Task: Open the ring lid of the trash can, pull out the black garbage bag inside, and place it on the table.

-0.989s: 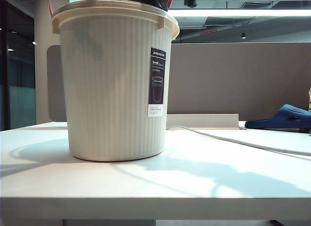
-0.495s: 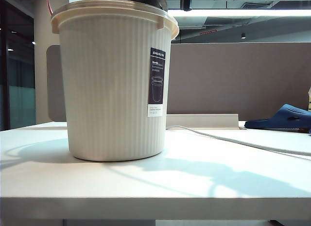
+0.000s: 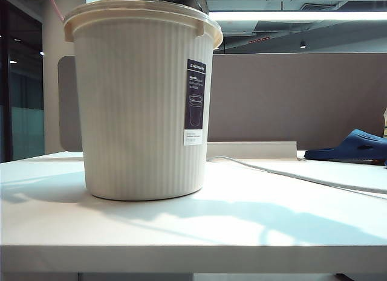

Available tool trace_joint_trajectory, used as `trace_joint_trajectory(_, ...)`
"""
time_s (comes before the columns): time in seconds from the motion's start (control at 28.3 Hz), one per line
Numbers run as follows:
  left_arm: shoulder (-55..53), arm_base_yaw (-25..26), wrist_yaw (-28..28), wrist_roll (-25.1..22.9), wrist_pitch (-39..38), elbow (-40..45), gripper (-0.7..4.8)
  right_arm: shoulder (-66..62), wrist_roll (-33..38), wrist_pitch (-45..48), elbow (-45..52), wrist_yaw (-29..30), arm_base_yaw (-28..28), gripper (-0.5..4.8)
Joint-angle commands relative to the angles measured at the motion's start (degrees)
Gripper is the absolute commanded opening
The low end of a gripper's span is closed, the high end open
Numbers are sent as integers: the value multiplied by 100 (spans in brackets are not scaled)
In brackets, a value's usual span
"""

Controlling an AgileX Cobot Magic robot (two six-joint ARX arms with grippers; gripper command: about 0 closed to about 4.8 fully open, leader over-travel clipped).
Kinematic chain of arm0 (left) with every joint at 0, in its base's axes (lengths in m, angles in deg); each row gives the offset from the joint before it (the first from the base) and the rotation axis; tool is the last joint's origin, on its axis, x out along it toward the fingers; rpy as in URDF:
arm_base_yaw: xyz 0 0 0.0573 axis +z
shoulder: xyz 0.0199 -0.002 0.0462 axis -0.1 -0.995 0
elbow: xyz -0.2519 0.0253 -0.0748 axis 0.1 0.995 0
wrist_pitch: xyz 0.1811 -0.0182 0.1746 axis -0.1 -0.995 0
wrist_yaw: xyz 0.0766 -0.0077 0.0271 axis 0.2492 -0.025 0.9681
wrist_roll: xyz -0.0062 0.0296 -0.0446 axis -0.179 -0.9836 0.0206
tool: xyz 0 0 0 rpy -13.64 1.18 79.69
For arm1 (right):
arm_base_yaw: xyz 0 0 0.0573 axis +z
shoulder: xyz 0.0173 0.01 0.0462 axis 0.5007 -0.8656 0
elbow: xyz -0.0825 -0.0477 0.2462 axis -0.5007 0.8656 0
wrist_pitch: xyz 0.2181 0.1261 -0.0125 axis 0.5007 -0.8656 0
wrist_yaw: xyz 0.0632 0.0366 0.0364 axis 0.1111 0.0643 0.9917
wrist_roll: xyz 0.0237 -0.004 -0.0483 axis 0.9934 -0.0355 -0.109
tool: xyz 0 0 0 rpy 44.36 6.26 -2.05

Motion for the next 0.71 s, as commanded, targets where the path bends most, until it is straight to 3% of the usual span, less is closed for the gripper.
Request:
trace_joint_trajectory(0.04, -28, 275, -9, -46, -90, -251, -6, 20, -428, 101, -39, 144, 4, 221)
trace_joint_trajectory(0.18, -59, 861, -358, 83, -90, -313, -6, 20, -549, 98, -39, 144, 4, 221)
trace_joint_trajectory(0.46, -59, 1456, -535, 114, -92, -326, -6, 17, -1263, 98, -39, 146, 4, 221)
trace_joint_trajectory(0.71, -57, 1537, -632, 474, -157, -326, -6, 20, -2164, 94, -39, 129, 4, 221)
